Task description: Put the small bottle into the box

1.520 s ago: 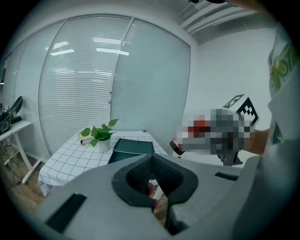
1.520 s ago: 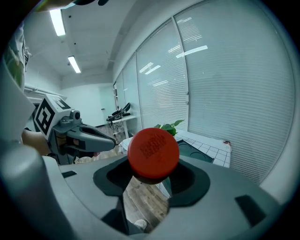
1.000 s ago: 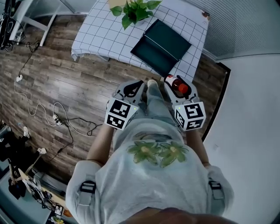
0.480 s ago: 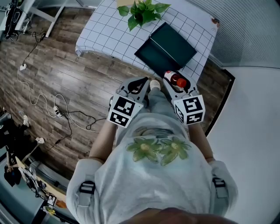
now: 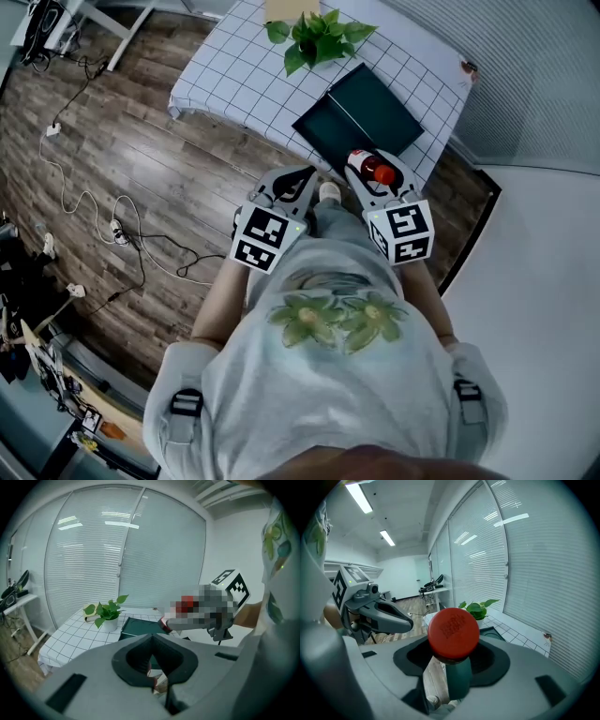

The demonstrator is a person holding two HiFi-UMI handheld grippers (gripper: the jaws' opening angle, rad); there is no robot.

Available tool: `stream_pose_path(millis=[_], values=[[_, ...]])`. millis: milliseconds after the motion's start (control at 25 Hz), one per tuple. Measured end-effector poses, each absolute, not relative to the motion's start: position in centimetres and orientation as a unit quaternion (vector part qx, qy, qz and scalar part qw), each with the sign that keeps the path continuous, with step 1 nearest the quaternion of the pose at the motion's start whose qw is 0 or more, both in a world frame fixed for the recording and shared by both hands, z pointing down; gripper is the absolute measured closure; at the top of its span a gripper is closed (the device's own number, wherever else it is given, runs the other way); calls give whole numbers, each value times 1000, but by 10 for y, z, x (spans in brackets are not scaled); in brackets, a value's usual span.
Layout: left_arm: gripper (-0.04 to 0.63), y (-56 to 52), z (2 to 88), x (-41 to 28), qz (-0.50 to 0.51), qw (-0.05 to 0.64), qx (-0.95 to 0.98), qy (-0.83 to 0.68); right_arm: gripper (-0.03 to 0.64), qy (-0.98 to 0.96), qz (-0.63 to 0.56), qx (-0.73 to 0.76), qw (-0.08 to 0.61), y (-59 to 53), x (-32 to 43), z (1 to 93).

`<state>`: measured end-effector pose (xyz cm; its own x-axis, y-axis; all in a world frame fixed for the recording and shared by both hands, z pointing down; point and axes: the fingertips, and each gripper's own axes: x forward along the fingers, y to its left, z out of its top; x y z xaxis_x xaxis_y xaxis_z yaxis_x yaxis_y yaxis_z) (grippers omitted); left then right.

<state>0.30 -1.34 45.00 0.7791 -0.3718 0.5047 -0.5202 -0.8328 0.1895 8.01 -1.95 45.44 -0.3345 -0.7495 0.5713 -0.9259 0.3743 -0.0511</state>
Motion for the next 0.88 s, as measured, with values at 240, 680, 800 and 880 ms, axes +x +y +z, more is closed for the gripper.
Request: stream_pose_path(millis=[240, 680, 800, 880], values=[[589, -20, 451, 0, 234, 161, 924, -254, 397, -800, 189, 518, 236, -31, 79, 461], [589, -36, 451, 0, 233, 165, 918, -274, 397, -807, 194, 501, 244, -48, 80, 475], [589, -39, 452, 0, 234, 167, 917, -276, 397, -807, 200, 497, 247, -51, 80, 481], [589, -40, 454, 1, 235, 169, 916, -276, 396, -808, 202, 494, 250, -52, 79, 486]])
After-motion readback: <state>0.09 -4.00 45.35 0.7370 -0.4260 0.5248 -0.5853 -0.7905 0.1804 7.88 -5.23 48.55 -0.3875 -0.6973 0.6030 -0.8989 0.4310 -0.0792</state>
